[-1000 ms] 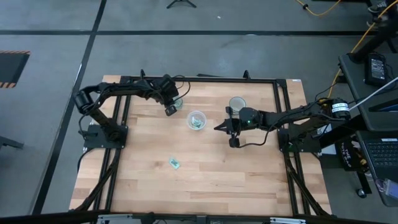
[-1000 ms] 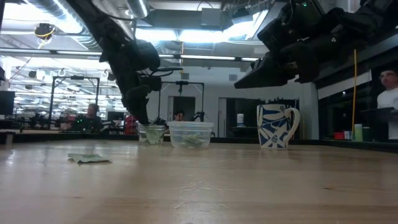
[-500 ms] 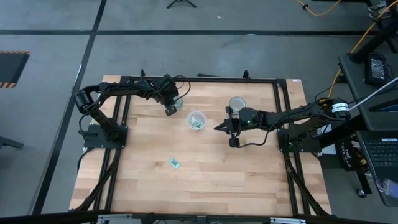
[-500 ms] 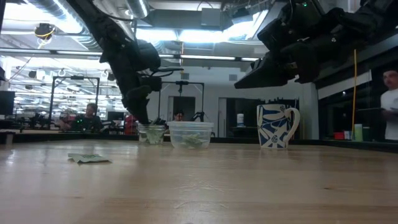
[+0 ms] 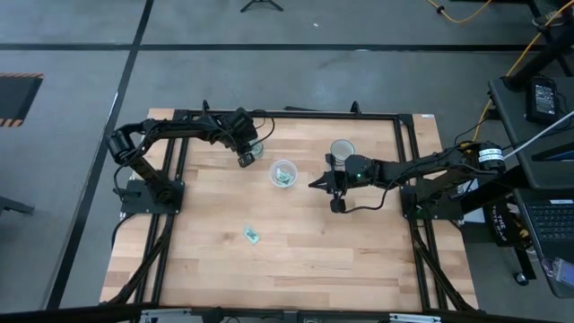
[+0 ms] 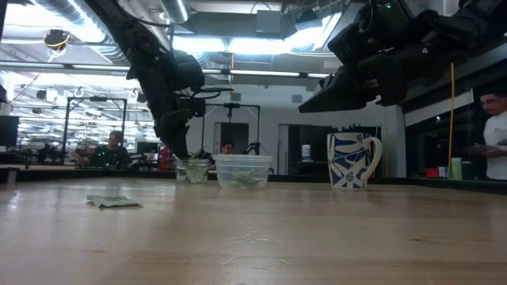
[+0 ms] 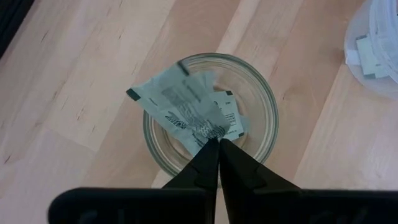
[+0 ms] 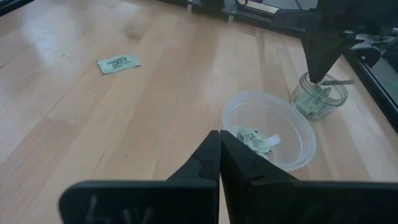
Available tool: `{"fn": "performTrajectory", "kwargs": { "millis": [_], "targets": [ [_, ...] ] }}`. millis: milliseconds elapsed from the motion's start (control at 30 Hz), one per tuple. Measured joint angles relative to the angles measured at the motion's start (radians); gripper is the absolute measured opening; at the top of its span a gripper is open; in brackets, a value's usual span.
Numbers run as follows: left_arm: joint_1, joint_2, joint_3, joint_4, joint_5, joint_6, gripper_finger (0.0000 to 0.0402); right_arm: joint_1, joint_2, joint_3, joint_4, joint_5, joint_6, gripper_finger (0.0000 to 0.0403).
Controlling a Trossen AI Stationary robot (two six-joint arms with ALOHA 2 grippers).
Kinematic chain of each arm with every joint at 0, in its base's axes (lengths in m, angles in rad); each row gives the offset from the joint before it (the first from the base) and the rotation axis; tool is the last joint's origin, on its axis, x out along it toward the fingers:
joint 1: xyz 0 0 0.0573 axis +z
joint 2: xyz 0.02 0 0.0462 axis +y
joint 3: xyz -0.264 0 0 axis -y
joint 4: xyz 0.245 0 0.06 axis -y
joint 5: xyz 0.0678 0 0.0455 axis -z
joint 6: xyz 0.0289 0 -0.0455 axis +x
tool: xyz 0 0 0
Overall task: Pick and place Stevia / Truvia into bins
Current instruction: Put the stevia packet into the glass container
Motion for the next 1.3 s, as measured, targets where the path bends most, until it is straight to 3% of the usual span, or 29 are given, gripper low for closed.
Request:
{"fn": "performTrajectory", "kwargs": {
  "millis": [433,900,1300],
  "targets": [
    [0.0,-0.015,0.0,-0.001,-0.017,-0.006,0.0082,0.0,0.0,0.0,-0.001,0.0,0.0,0.0006],
    [0.0,-0.142,0.0,0.001,-0.017,-0.003,0.0081,0.0,0.0,0.0,-0.002,0.0,0.0,0.0006],
    [0.0,-0.082,0.0,0.076,-0.071,0.002,0.0058,0.0,0.0,0.0,-0.001,0.0,0.003,0.0006]
  ]
}}
